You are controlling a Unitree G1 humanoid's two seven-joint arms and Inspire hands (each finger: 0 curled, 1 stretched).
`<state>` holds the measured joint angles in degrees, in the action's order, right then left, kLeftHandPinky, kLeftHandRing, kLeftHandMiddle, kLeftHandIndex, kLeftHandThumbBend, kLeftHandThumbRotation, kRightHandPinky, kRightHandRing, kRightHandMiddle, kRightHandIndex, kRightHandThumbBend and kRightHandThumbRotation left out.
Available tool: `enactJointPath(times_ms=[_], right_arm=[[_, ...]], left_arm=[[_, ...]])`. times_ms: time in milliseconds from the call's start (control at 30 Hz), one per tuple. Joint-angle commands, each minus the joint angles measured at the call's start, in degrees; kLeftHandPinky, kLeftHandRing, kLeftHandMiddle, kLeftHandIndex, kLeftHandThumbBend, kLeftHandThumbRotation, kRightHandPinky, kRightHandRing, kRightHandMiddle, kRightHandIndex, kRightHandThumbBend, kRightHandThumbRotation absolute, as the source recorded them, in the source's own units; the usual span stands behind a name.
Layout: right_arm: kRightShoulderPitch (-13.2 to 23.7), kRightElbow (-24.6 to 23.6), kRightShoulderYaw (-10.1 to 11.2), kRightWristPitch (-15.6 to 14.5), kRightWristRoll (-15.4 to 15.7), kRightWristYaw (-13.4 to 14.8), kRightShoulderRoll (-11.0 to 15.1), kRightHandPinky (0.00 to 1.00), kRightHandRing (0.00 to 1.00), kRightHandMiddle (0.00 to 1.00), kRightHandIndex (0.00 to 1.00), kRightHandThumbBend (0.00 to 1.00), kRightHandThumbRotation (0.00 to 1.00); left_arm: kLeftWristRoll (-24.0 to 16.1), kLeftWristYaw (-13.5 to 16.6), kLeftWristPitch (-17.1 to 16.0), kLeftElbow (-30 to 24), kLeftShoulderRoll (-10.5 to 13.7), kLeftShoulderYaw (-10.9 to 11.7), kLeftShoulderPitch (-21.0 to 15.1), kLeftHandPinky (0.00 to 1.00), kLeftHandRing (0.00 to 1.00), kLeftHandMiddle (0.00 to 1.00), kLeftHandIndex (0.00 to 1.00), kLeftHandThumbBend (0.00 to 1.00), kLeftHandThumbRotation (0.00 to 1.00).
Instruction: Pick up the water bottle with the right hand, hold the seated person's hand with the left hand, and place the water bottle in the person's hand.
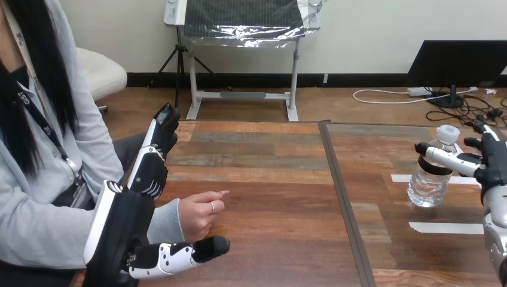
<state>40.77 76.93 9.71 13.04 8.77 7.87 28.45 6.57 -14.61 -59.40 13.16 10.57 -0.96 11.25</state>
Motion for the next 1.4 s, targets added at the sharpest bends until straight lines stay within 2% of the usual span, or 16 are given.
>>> enactJointPath(times_ms=[0,467,700,1000,1267,1367], right_arm=[[3.12,-0.22,-0.57,0.13,0.29,-0.2,-0.88,0.73,0.82,0.89,0.96,0.84,0.26],[3.45,-0.01,-0.35,-0.32,0.09,-1.21,-1.38,0.78,0.84,0.9,0.96,0.84,0.27],[4.23,0.1,-0.78,-1.64,0.65,-0.88,-1.61,0.8,0.86,0.89,0.95,0.84,0.27],[4.96,0.15,-1.21,-2.77,1.33,-0.45,-1.89,0.76,0.83,0.86,0.92,0.86,0.29],[5.42,0.24,-0.55,-3.6,0.81,-1.0,-2.2,0.76,0.83,0.85,0.91,0.87,0.29],[5.52,0.3,-1.18,-3.8,1.55,-0.37,-2.19,0.77,0.83,0.85,0.91,0.86,0.3]], left_arm=[[0.92,-0.06,-0.05,-3.16,0.45,0.41,-1.4,0.99,1.0,1.0,0.99,1.0,0.47],[1.87,-0.97,0.96,-4.43,0.88,0.34,-0.6,1.0,1.0,1.0,1.0,1.0,0.47],[2.14,-1.16,1.38,-4.95,0.88,0.41,-0.17,1.0,1.0,1.0,1.0,1.0,0.46],[2.12,-1.32,1.17,-4.89,0.83,0.58,0.22,1.0,1.0,1.0,1.0,1.0,0.46],[2.95,-1.96,0.79,-4.83,1.06,0.42,0.56,1.0,1.0,1.0,1.0,1.0,0.44],[3.24,-2.21,0.8,-4.98,1.15,0.48,0.75,1.0,1.0,1.0,1.0,1.0,0.44]])
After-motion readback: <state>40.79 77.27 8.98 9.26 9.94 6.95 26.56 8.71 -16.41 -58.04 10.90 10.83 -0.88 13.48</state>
